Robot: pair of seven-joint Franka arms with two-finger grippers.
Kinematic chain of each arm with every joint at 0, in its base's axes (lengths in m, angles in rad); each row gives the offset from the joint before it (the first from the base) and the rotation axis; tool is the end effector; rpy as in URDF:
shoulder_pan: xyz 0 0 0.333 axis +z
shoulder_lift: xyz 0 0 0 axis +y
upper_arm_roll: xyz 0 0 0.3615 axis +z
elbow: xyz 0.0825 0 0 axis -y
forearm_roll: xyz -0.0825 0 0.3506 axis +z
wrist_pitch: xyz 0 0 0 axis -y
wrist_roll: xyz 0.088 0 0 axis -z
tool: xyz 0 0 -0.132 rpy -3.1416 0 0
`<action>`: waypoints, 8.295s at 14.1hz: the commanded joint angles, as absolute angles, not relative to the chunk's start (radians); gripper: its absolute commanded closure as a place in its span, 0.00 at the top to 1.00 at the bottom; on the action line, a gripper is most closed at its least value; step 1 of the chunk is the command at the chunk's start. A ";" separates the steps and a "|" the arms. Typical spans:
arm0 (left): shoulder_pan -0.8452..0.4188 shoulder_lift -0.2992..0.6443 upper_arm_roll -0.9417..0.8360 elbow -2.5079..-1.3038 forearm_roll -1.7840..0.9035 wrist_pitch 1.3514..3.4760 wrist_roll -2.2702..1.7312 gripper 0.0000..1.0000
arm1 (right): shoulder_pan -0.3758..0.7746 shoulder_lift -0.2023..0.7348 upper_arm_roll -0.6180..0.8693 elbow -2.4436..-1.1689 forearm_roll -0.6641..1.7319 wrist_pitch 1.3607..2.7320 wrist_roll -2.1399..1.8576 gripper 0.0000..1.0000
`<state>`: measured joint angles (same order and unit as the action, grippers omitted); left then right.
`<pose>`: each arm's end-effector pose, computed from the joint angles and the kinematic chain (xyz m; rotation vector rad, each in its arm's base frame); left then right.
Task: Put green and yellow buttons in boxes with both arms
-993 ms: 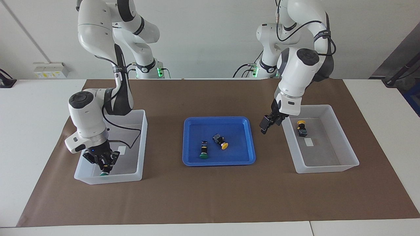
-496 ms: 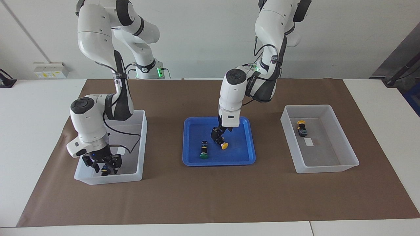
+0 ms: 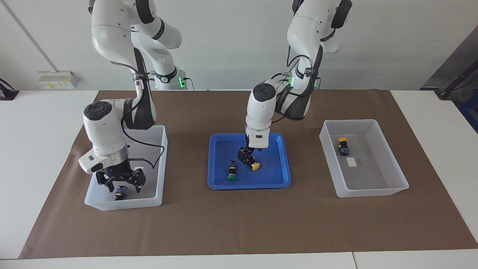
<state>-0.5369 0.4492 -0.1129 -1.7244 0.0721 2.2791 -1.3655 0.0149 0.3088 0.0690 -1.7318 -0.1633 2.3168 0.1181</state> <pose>0.5395 -0.3944 0.3716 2.8751 1.0260 0.1004 0.6578 0.0443 0.4649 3.0237 0.0814 0.4373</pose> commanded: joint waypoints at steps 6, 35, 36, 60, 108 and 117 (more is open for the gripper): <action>-0.568 0.456 -0.097 -1.758 0.100 2.321 -1.402 1.00 | 0.207 0.324 0.072 -1.758 -0.166 2.353 0.432 1.00; -0.301 0.174 -0.103 -1.775 0.043 1.978 -0.958 0.00 | 0.365 0.506 0.083 -1.662 -0.106 2.480 0.603 1.00; -0.257 0.166 -0.103 -1.761 0.019 1.939 -0.901 0.00 | 0.377 0.526 0.086 -1.642 -0.106 2.480 0.603 1.00; 0.143 0.250 -0.087 -2.047 0.009 2.430 -0.126 1.00 | 0.129 0.314 0.080 -1.697 -0.115 2.230 0.300 0.00; -0.017 -0.058 -0.041 -1.605 -0.043 1.463 -0.014 1.00 | -0.052 -0.058 0.109 -1.732 -0.008 1.641 0.101 1.00; -0.024 -0.058 -0.038 -1.594 -0.051 1.468 -0.008 1.00 | -0.054 -0.049 0.109 -1.707 -0.009 1.643 0.097 1.00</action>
